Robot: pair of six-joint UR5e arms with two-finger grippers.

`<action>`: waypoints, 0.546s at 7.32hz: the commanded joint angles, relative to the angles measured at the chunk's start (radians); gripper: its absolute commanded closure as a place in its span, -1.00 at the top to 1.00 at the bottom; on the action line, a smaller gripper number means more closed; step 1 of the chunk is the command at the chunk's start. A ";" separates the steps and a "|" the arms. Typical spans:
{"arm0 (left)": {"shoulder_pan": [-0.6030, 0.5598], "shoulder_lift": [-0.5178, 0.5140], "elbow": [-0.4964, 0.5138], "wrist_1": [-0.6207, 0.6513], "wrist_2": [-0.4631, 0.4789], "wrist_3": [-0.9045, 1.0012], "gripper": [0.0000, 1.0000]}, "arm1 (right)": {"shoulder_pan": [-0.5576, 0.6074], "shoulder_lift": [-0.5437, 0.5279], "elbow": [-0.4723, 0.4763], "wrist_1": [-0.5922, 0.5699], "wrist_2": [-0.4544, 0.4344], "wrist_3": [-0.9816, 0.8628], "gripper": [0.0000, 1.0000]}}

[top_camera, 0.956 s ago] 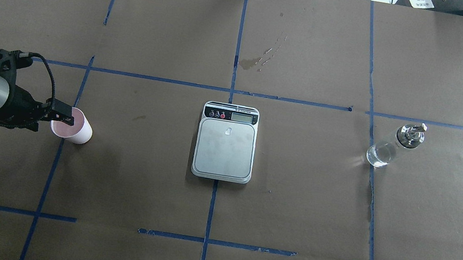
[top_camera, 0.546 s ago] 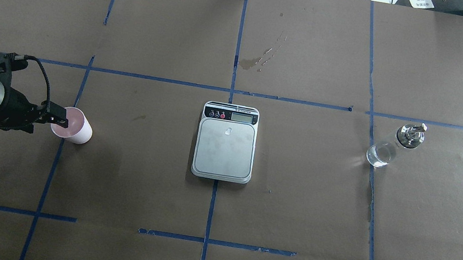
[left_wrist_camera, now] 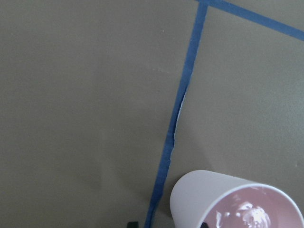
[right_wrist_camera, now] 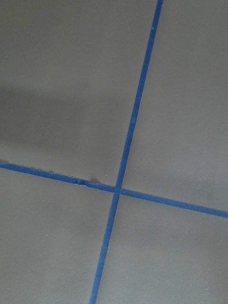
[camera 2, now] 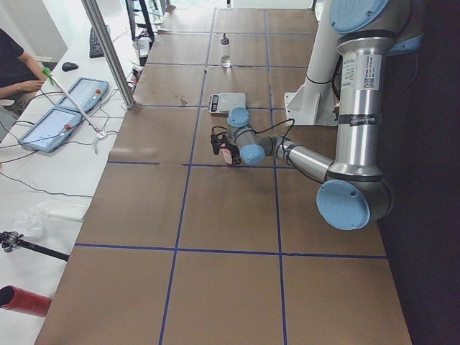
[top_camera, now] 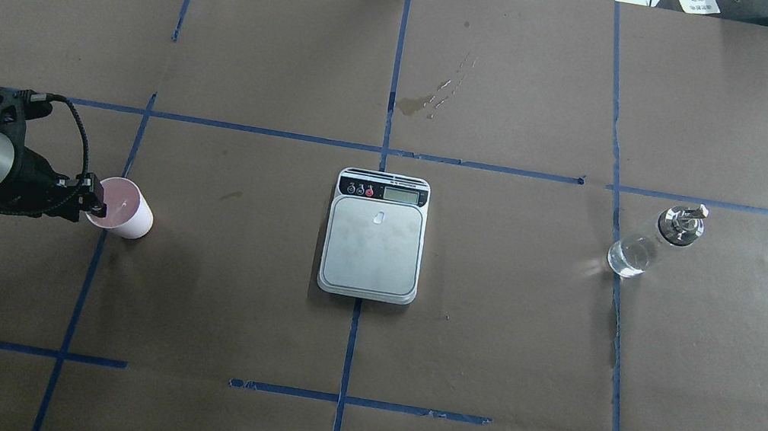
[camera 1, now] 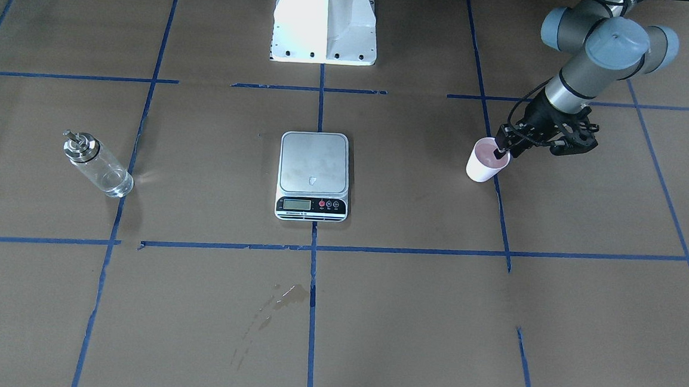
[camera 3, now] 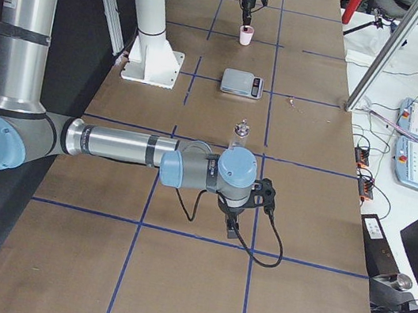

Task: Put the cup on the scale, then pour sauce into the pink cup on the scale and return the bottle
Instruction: 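Carry the pink cup onto the scale with the left gripper while the right arm approaches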

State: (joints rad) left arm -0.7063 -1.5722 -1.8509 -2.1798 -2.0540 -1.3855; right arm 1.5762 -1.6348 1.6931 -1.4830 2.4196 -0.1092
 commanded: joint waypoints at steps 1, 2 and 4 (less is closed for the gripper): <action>0.004 -0.011 -0.002 0.008 0.002 -0.001 -0.99 | -0.039 0.039 0.010 0.000 0.021 0.075 1.00; 0.004 -0.011 -0.016 0.008 0.000 -0.001 -1.00 | -0.059 0.041 0.032 -0.002 0.025 0.077 1.00; -0.016 -0.011 -0.080 0.014 -0.008 -0.007 -1.00 | -0.120 0.043 0.100 0.000 0.024 0.290 1.00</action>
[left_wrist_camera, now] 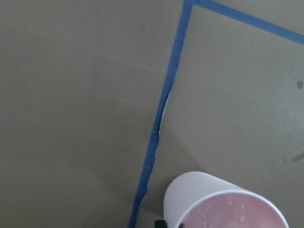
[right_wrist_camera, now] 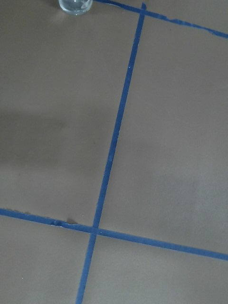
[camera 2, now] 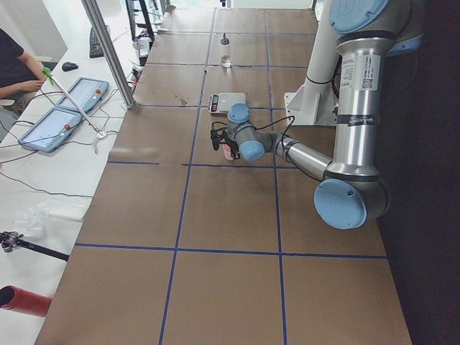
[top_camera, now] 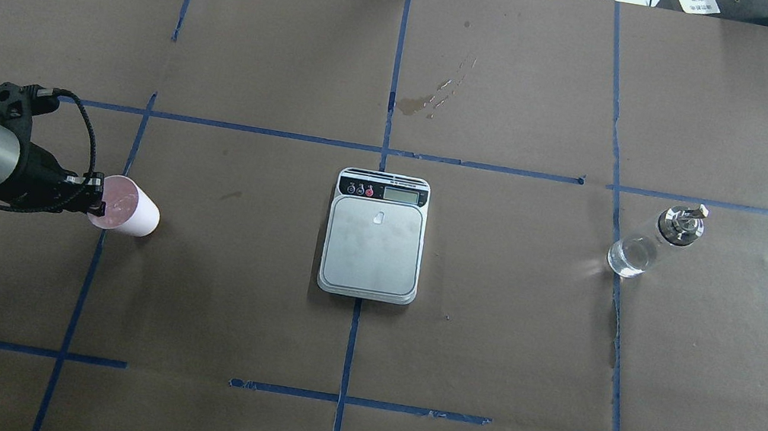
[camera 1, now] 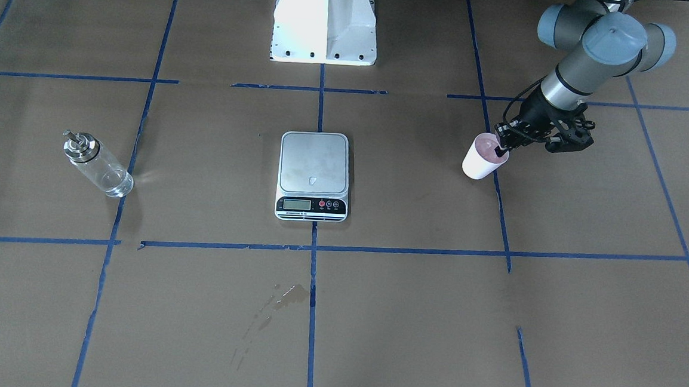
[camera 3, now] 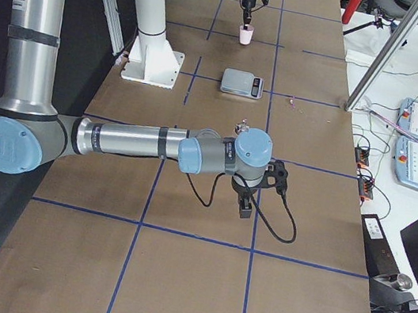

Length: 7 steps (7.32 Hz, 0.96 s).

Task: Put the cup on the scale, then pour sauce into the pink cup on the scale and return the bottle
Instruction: 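Carry the pink cup onto the scale with the left gripper while the right arm approaches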

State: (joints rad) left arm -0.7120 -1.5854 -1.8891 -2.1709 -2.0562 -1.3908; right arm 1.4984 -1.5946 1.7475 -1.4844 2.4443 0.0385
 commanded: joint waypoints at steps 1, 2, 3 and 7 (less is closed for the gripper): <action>-0.029 -0.002 -0.071 0.035 -0.008 -0.002 -1.00 | -0.114 0.002 0.122 0.007 -0.014 0.341 1.00; -0.030 -0.019 -0.091 0.087 -0.009 -0.004 -1.00 | -0.180 0.005 0.185 0.006 -0.052 0.448 1.00; -0.043 -0.080 -0.102 0.177 -0.009 -0.005 -1.00 | -0.235 0.012 0.220 0.003 -0.088 0.521 1.00; 0.024 -0.571 -0.035 0.624 0.001 -0.242 -1.00 | -0.329 0.041 0.328 -0.002 -0.149 0.757 1.00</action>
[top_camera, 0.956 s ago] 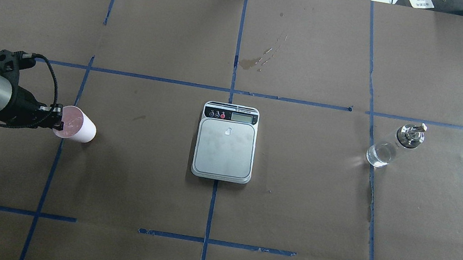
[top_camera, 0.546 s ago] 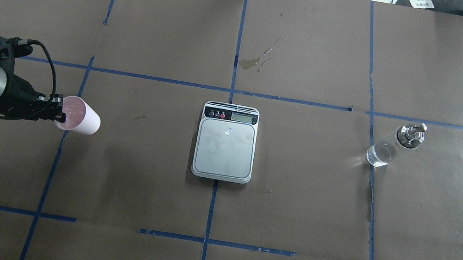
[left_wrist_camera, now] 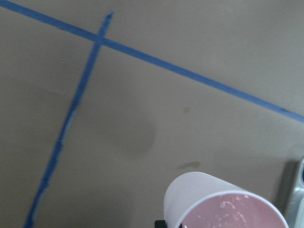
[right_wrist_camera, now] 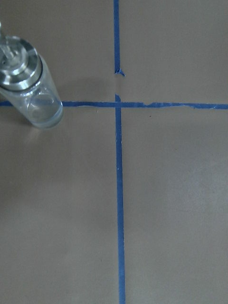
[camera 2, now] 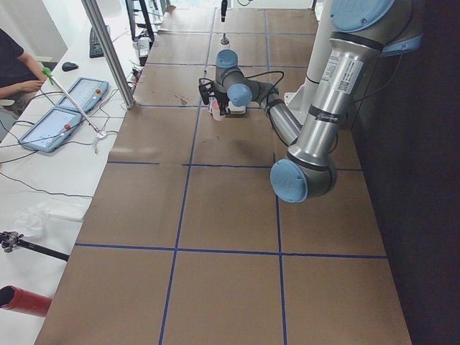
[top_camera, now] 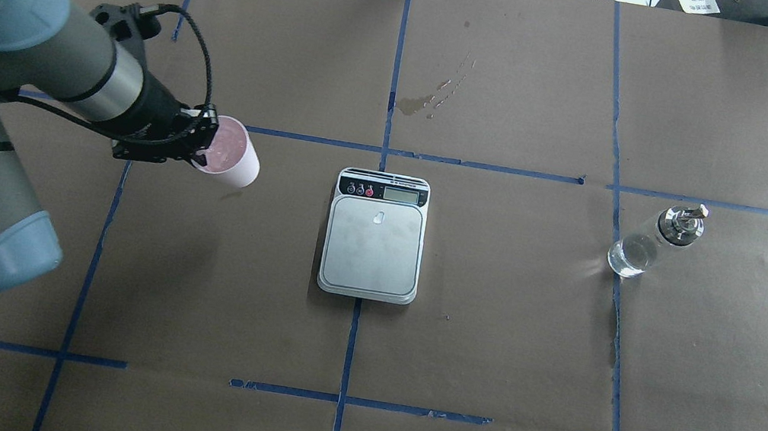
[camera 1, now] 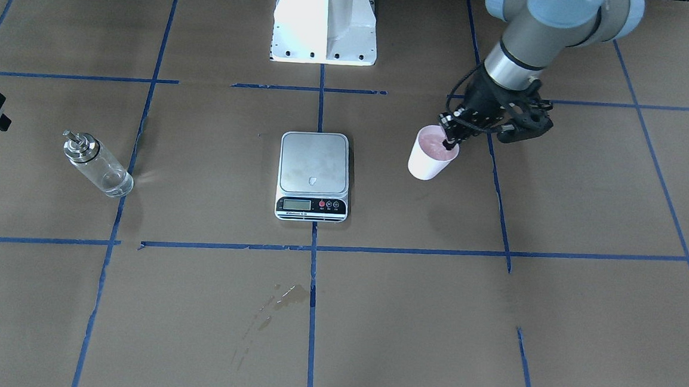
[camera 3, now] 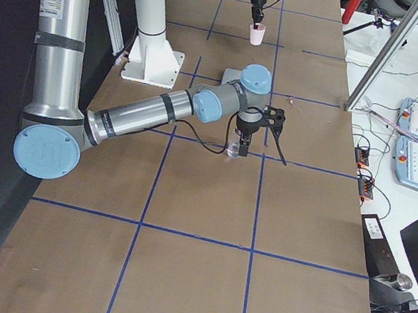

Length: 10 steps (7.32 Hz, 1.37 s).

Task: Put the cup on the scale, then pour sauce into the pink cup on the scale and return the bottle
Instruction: 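Carry the pink cup onto the scale with the left gripper while the right arm approaches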

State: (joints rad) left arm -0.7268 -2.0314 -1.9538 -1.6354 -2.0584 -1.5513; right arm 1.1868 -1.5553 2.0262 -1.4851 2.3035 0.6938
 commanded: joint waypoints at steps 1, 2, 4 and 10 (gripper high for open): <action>0.061 -0.206 0.103 0.085 0.006 -0.149 -1.00 | -0.032 -0.005 0.099 -0.012 -0.010 0.130 1.00; 0.090 -0.260 0.151 0.085 0.048 -0.182 -1.00 | -0.042 -0.009 0.177 -0.087 -0.010 0.130 1.00; 0.141 -0.306 0.199 0.086 0.113 -0.214 -1.00 | -0.104 -0.056 0.300 -0.150 -0.038 0.131 1.00; 0.222 -0.362 0.286 0.129 0.168 -0.224 -1.00 | -0.242 -0.066 0.378 -0.144 -0.183 0.278 1.00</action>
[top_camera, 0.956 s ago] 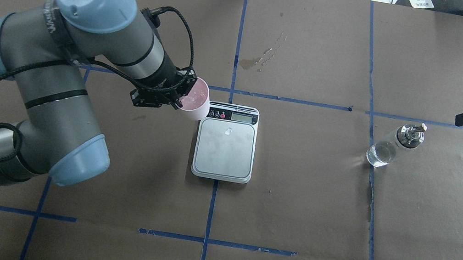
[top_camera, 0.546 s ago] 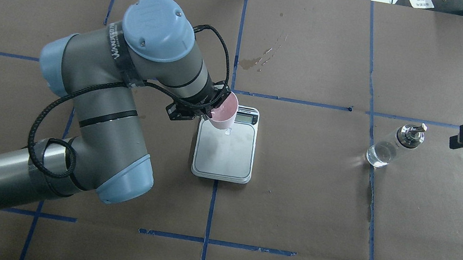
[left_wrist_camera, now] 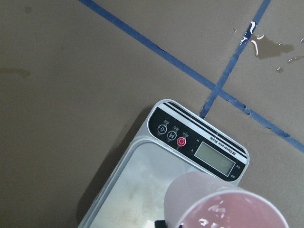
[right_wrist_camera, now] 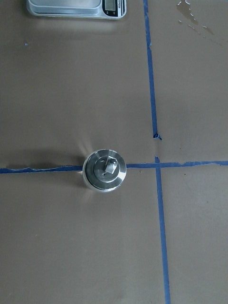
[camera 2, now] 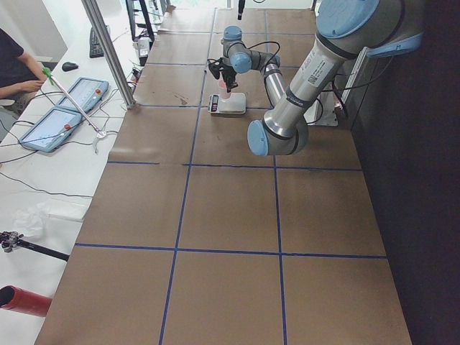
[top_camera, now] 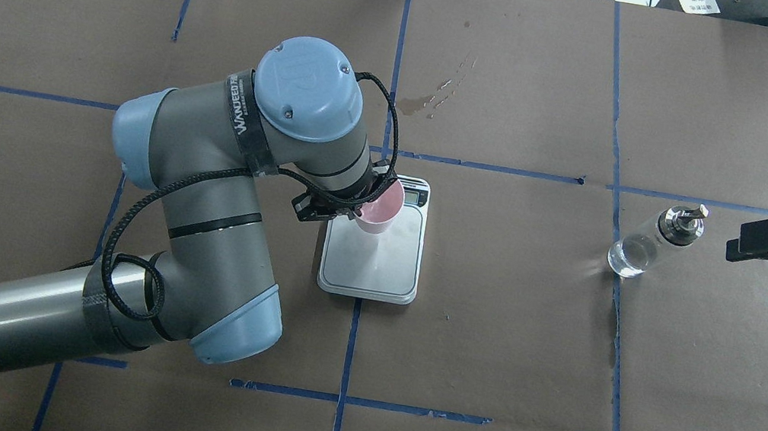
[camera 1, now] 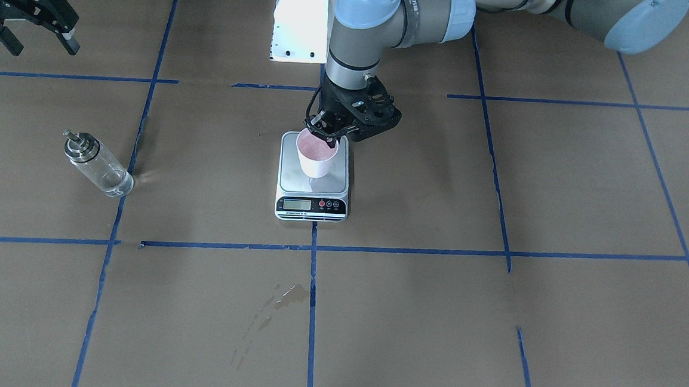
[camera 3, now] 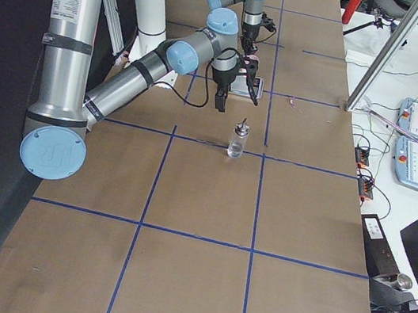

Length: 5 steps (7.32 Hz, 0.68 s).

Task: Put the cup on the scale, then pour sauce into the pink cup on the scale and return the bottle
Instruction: 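Carry the pink cup onto the scale with the left gripper while the right arm approaches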

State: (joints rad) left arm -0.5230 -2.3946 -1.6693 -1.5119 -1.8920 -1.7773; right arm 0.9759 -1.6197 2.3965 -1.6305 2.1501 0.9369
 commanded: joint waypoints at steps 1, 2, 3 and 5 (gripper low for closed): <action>0.020 0.000 0.000 0.007 0.001 0.002 -1.00 | -0.057 -0.008 0.010 0.009 -0.060 0.057 1.00; 0.020 0.002 0.002 0.007 0.001 0.004 -1.00 | -0.080 -0.041 0.015 0.062 -0.102 0.090 1.00; 0.021 0.002 0.002 0.007 0.001 0.004 -1.00 | -0.101 -0.098 0.013 0.148 -0.127 0.129 1.00; 0.028 0.003 0.006 0.006 0.001 0.004 -1.00 | -0.134 -0.143 0.013 0.207 -0.177 0.132 1.00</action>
State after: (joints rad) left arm -0.4978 -2.3926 -1.6637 -1.5058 -1.8914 -1.7734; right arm 0.8646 -1.7376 2.4098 -1.4563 2.0074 1.0617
